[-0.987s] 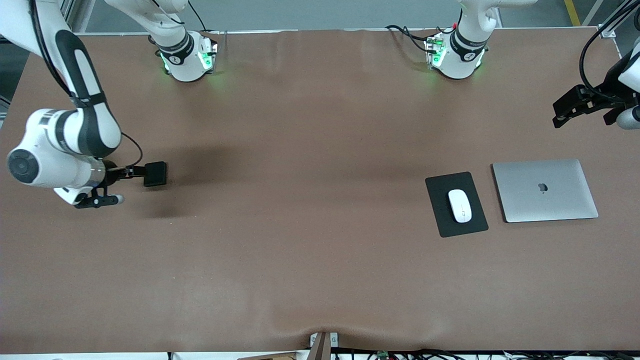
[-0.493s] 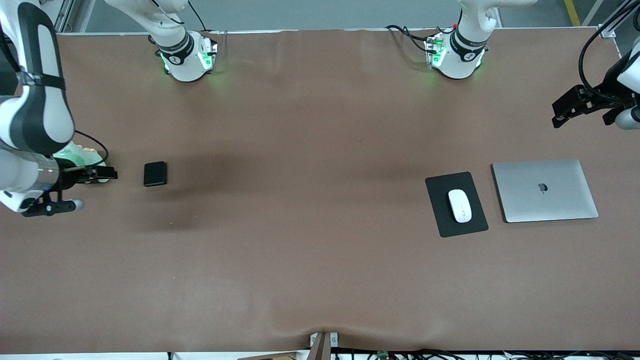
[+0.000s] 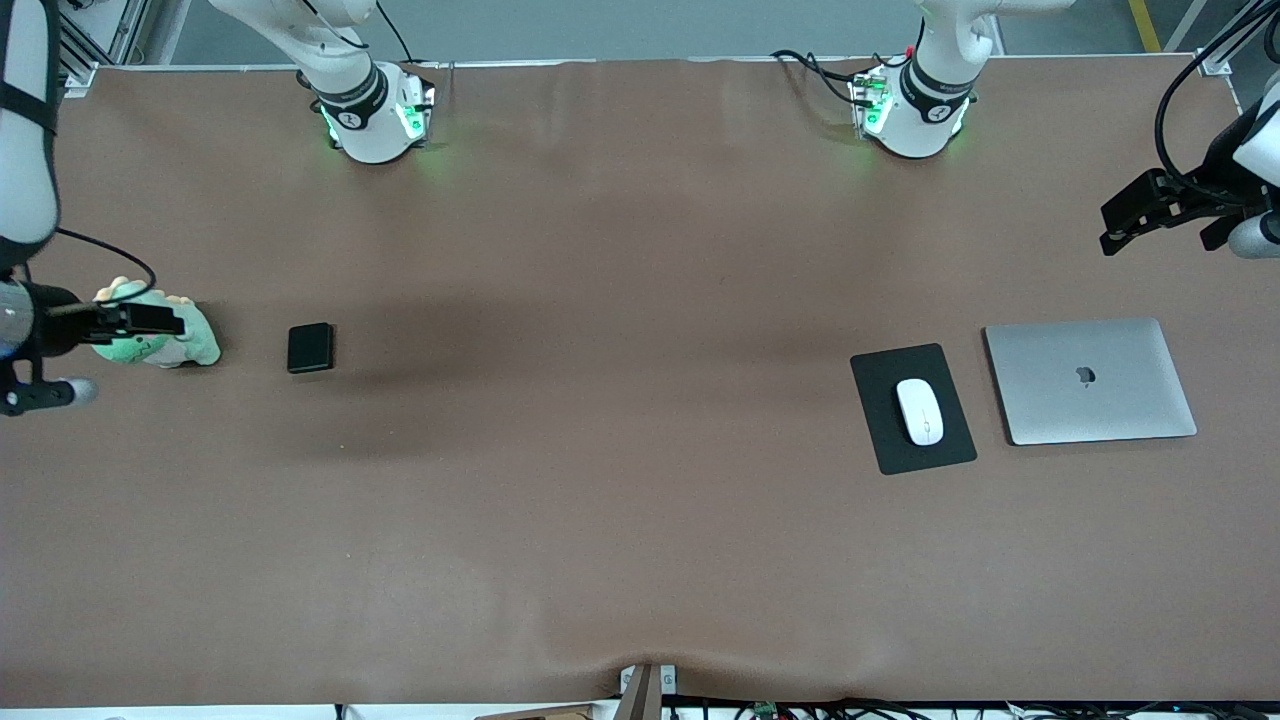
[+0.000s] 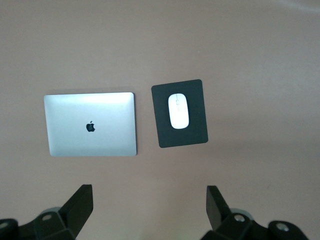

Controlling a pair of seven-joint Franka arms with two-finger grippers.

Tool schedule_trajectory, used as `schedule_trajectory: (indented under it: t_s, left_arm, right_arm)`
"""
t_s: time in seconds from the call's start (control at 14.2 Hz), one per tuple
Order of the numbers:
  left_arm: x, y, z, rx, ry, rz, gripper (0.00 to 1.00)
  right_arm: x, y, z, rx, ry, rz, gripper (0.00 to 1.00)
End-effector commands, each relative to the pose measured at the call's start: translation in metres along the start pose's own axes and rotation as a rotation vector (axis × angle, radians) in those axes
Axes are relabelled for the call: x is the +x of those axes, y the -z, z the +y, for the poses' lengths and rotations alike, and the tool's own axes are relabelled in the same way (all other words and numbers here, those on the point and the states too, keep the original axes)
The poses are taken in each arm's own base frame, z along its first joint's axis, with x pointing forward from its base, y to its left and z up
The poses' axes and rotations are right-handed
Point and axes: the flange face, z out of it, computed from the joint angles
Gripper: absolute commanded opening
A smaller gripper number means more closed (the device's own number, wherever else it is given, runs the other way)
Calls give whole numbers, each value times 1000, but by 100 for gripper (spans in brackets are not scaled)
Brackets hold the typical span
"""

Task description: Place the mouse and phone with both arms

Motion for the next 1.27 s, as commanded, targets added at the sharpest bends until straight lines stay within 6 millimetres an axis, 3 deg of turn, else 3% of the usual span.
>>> schedule_trajectory:
  t_s: [0.0,0.35,0.49,0.99,1.2]
  left_arm:
    - [-13,5,-1,-24,-15,-28,100]
    - [-28,6,-1,-23,-18,-43,100]
    - [-32,5,-2,-23,-18,-43,100]
    - [-36,9,-4,-17,-14,-23,100]
    - [-38,1,-4,-18,-14,-15,100]
  right_arm:
    - [-24,44,-12,43,36,-3,100]
    - [-65,91,-30,25,6,75,100]
    - [-74,101,-49,17,-72,86,100]
    - [-109,98,-87,-6,-74,144,100]
    - [-112,94,-86,-5,-92,146,100]
